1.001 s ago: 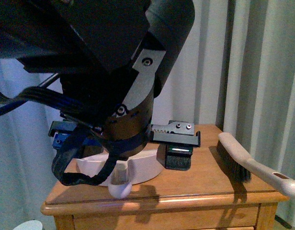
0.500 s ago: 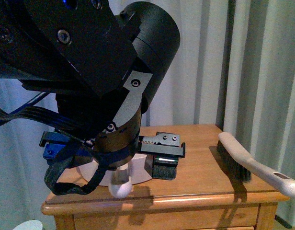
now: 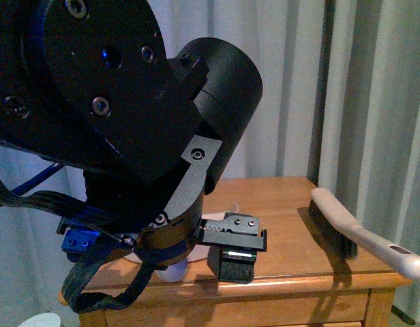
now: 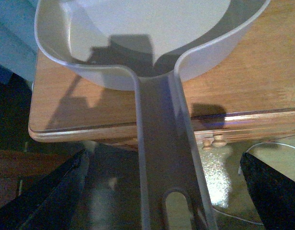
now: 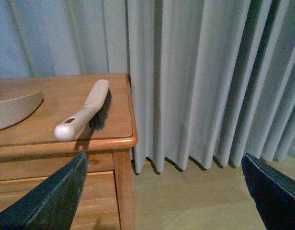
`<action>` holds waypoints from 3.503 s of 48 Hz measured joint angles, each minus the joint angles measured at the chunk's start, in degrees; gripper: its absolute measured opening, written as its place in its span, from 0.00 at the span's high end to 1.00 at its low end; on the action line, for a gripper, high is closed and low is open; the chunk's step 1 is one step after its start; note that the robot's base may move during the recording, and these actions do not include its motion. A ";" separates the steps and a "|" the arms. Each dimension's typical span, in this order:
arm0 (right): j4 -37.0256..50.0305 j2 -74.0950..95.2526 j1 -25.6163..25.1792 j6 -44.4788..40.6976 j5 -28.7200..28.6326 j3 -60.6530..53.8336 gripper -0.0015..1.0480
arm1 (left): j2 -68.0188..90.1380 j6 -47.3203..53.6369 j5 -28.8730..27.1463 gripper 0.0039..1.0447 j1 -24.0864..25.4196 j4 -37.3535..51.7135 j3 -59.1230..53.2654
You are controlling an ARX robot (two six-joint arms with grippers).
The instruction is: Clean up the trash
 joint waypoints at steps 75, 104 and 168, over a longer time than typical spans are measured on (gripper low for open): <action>0.00 0.00 0.00 0.00 0.02 0.00 0.07 | -8.72 17.31 -2.10 0.74 1.40 27.74 -7.21; 0.00 0.00 0.00 0.00 0.00 0.00 0.07 | -57.59 37.18 10.58 0.74 11.89 59.52 -52.19; -16.39 93.92 14.82 28.33 8.09 64.35 0.07 | -78.58 30.16 16.35 0.74 22.12 43.45 -59.21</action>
